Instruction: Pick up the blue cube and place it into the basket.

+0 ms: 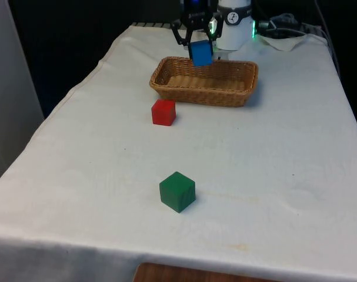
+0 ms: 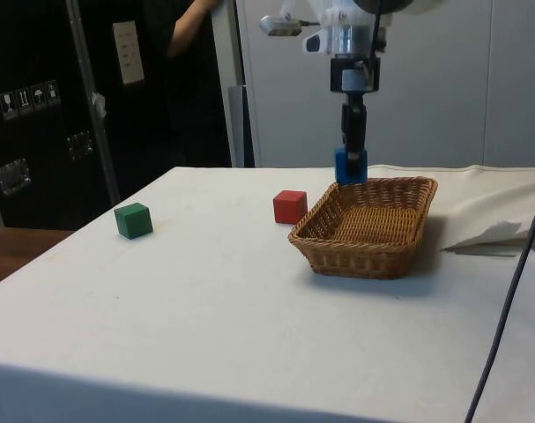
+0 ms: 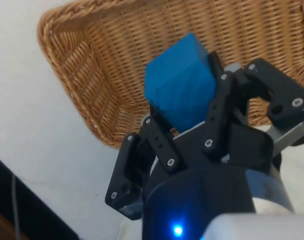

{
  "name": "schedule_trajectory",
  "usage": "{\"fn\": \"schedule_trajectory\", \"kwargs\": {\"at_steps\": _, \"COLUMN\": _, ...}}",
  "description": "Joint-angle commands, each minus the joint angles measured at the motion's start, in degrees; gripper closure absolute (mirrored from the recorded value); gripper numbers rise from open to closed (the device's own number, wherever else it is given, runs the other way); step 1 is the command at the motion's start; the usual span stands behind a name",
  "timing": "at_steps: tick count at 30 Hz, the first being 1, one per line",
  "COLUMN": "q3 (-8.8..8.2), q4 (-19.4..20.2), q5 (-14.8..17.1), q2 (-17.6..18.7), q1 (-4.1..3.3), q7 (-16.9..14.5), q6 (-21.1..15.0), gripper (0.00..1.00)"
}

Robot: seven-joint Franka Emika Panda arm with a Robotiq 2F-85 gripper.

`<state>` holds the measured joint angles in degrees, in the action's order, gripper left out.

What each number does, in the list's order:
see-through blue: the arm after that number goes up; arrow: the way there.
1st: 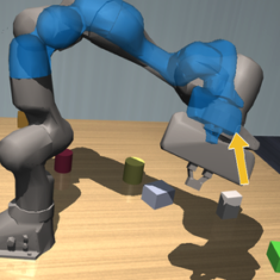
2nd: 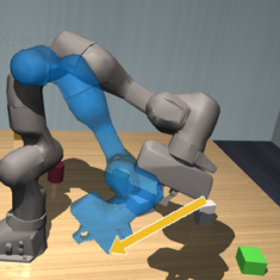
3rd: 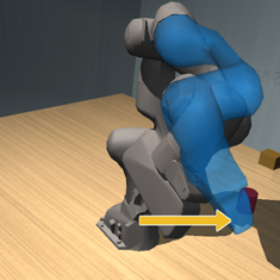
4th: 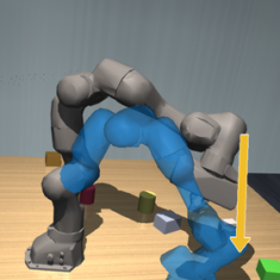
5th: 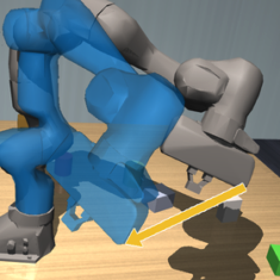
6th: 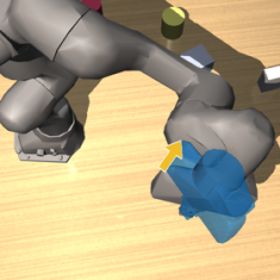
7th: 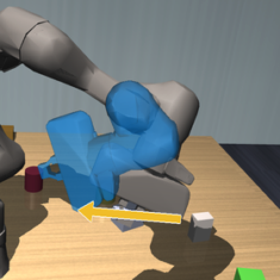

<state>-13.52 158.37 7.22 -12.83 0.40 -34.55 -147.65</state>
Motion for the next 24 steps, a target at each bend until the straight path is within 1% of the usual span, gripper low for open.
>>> {"fn": "schedule_trajectory", "kwargs": {"at_steps": 1, "q3": 0.52, "q4": 0.7, "q5": -1.5, "q2": 0.2, "q1": 0.57, "q7": 1.4, "q6": -1.5, "gripper": 0.99}}
{"fn": "schedule_trajectory", "kwargs": {"at_steps": 7, "q3": 0.52, "q4": 3.0, "q5": -2.7, "q2": 0.7, "q1": 0.74, "q7": 2.5, "q6": -4.8, "gripper": 0.99}}
{"fn": "schedule_trajectory", "kwargs": {"at_steps": 8, "q3": 0.00, "q4": 2.9, "q5": -1.1, "q2": 0.2, "q1": 0.06, "q7": 1.2, "q6": -3.7, "gripper": 0.99}}
{"fn": "schedule_trajectory", "kwargs": {"at_steps": 9, "q3": 0.52, "q4": 3.6, "q5": -2.8, "q2": 0.9, "q1": 0.80, "q7": 2.6, "q6": -5.7, "gripper": 0.99}}
{"fn": "schedule_trajectory", "kwargs": {"at_steps": 14, "q3": 0.46, "q4": 4.8, "q5": -3.4, "q2": 1.6, "q1": 0.92, "q7": 3.0, "q6": -8.1, "gripper": 0.99}}
{"fn": "schedule_trajectory", "kwargs": {"at_steps": 15, "q3": 0.46, "q4": 5.3, "q5": -3.7, "q2": 1.9, "q1": 0.97, "q7": 3.3, "q6": -9.2, "gripper": 0.99}}
{"fn": "schedule_trajectory", "kwargs": {"at_steps": 16, "q3": 0.46, "q4": 5.3, "q5": -3.7, "q2": 1.9, "q1": 0.97, "q7": 3.3, "q6": -9.2, "gripper": 0.99}}
{"fn": "schedule_trajectory", "kwargs": {"at_steps": 17, "q3": -0.06, "q4": 5.0, "q5": -1.9, "q2": 1.3, "q1": 0.06, "q7": 1.9, "q6": -7.5, "gripper": 0.99}}
{"fn": "schedule_trajectory", "kwargs": {"at_steps": 18, "q3": 0.46, "q4": 5.5, "q5": -3.7, "q2": 2.1, "q1": 0.97, "q7": 3.4, "q6": -9.6, "gripper": 0.99}}
{"fn": "schedule_trajectory", "kwargs": {"at_steps": 19, "q3": 0.46, "q4": 6.0, "q5": -3.8, "q2": 2.5, "q1": 0.97, "q7": 3.5, "q6": -10.9, "gripper": 0.99}}
{"fn": "schedule_trajectory", "kwargs": {"at_steps": 22, "q3": 0.34, "q4": 6.9, "q5": -3.4, "q2": 3.2, "q1": 0.80, "q7": 3.2, "q6": -12.7, "gripper": 0.99}}
{"fn": "schedule_trajectory", "kwargs": {"at_steps": 24, "q3": 0.17, "q4": 7.7, "q5": -2.9, "q2": 4.1, "q1": 0.46, "q7": 2.8, "q6": -14.6, "gripper": 0.99}}
